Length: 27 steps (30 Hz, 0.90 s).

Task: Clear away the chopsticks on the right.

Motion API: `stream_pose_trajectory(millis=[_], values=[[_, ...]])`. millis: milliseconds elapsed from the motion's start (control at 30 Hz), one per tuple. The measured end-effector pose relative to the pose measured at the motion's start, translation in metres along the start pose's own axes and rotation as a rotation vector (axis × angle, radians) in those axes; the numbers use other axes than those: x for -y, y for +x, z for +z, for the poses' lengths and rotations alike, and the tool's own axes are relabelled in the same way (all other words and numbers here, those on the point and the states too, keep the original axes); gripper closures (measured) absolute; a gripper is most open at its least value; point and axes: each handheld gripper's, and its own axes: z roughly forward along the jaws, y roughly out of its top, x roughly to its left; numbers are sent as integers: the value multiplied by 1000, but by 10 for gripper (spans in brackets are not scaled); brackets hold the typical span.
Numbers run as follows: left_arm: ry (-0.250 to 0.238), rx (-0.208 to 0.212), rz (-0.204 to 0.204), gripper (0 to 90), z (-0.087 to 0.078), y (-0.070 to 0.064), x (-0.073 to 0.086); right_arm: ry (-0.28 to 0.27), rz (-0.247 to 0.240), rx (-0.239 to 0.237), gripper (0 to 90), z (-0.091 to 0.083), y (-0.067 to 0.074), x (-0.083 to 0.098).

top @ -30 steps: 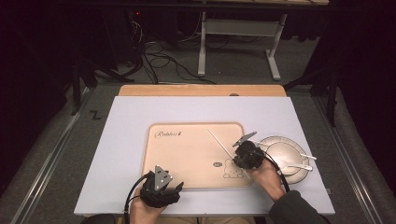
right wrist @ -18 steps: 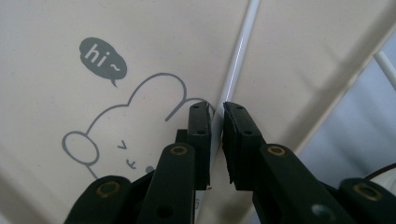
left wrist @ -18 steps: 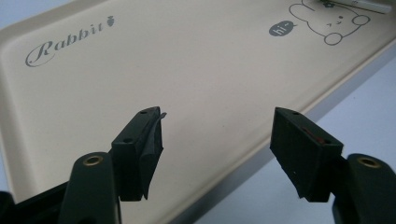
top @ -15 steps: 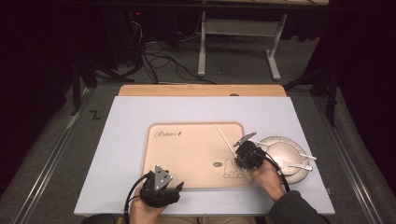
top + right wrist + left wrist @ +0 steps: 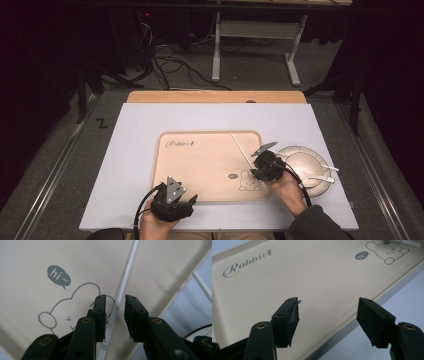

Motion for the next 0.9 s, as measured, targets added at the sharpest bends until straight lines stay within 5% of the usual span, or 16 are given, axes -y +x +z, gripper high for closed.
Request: stream_pose_trajectory(millis=[900], values=[[37, 89, 6, 341, 18, -9, -3, -192, 49, -58, 680, -55, -9, 22]])
